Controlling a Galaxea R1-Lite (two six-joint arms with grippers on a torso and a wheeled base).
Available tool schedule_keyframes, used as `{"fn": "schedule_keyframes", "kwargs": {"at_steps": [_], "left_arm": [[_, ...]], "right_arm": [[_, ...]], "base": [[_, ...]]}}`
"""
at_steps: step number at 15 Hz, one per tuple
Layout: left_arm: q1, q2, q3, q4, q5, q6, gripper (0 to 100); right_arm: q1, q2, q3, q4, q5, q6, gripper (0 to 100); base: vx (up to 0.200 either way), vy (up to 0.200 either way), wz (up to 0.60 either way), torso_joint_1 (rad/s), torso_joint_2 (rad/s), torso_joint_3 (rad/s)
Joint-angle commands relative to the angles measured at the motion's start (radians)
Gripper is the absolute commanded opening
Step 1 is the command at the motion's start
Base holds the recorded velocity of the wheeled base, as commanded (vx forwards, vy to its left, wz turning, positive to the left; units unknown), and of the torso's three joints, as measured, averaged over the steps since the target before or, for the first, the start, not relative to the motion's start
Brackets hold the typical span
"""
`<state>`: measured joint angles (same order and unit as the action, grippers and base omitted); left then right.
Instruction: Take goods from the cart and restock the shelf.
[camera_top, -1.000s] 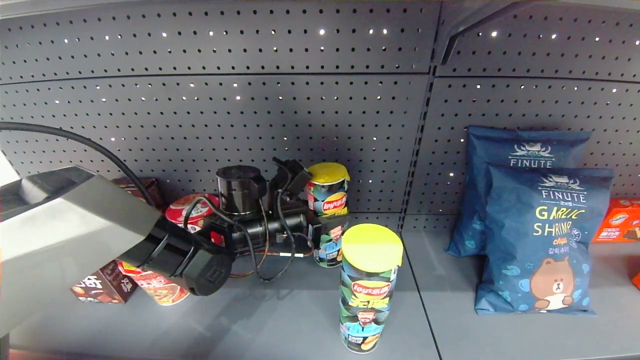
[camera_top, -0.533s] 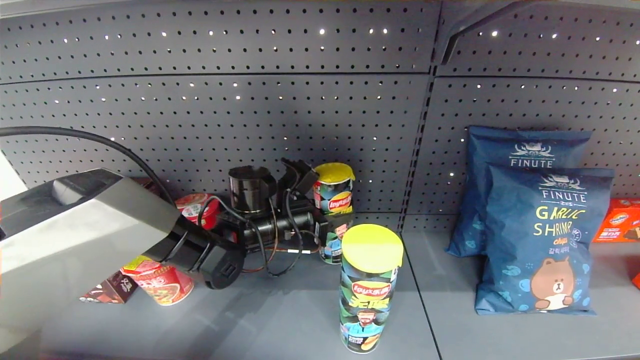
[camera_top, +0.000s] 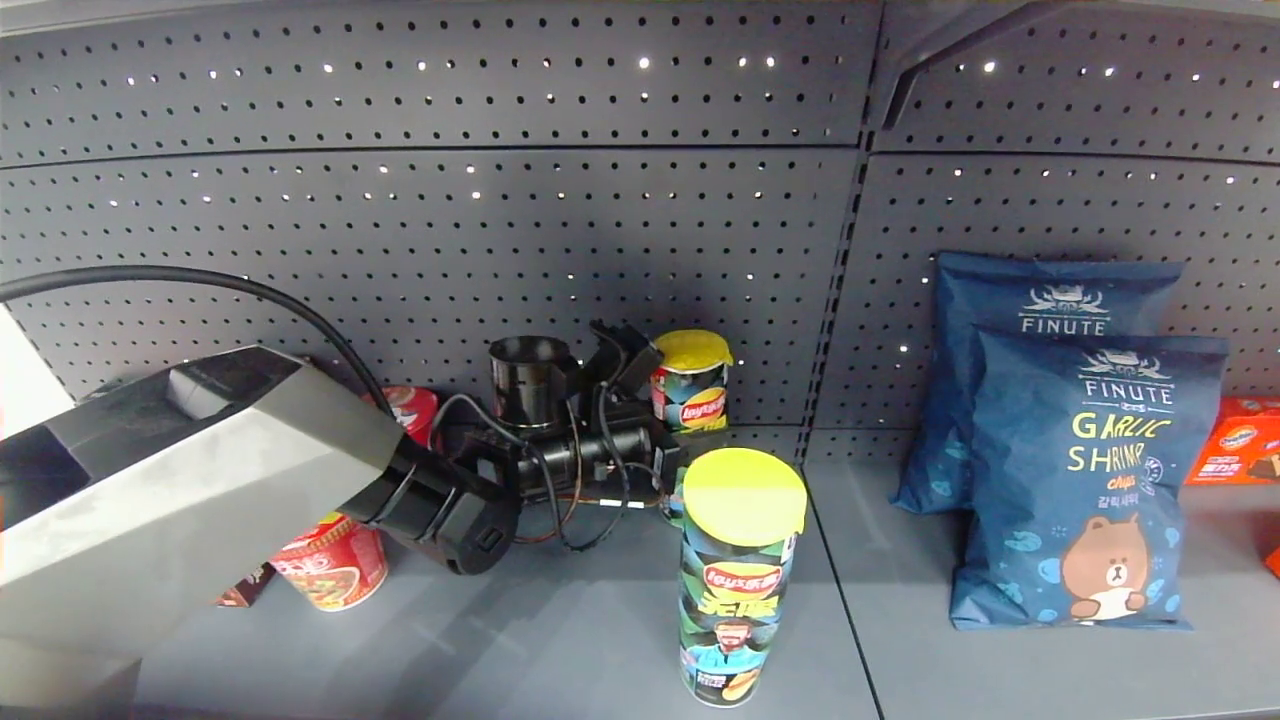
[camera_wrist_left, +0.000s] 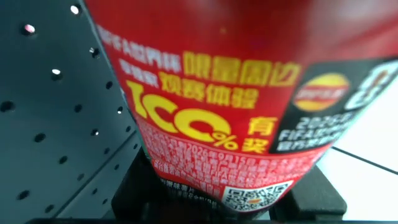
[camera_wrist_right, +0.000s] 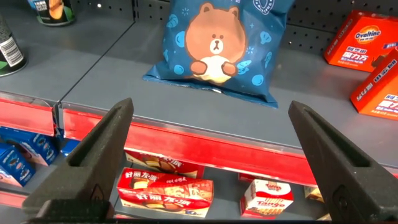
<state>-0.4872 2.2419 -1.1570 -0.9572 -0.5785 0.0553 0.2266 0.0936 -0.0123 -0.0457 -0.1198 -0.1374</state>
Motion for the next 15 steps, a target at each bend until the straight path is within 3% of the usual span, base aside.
{"fn": "schedule_keyframes", "kwargs": {"at_steps": [1, 8, 10, 13, 15], "left_arm": [[-0.002, 0.007, -0.003, 0.000, 0.000, 0.000, 100], [0.001, -0.021, 0.036, -0.011, 0.000, 0.001, 100], [0.009, -0.073, 0.097, -0.017, 0.002, 0.001, 100], [0.052, -0.214, 0.261, -0.021, 0.006, 0.003, 100], [0.078, -0.286, 0.369, -0.054, 0.006, 0.023, 100]], "right_arm": [[0.000, 0.001, 0.000, 0.000, 0.000, -0.001, 100], [0.000, 0.001, 0.000, 0.000, 0.000, 0.002, 100], [0.000, 0.001, 0.000, 0.000, 0.000, 0.004, 100], [0.000, 0.000, 0.000, 0.000, 0.002, 0.006, 100], [0.000, 0.001, 0.000, 0.000, 0.005, 0.006, 100]], "base": [[0.000, 0.000, 0.00, 0.000, 0.00, 0.000], [0.000, 0.000, 0.00, 0.000, 0.00, 0.000], [0.000, 0.000, 0.00, 0.000, 0.00, 0.000], [0.000, 0.000, 0.00, 0.000, 0.00, 0.000], [0.000, 0.000, 0.00, 0.000, 0.00, 0.000]]}}
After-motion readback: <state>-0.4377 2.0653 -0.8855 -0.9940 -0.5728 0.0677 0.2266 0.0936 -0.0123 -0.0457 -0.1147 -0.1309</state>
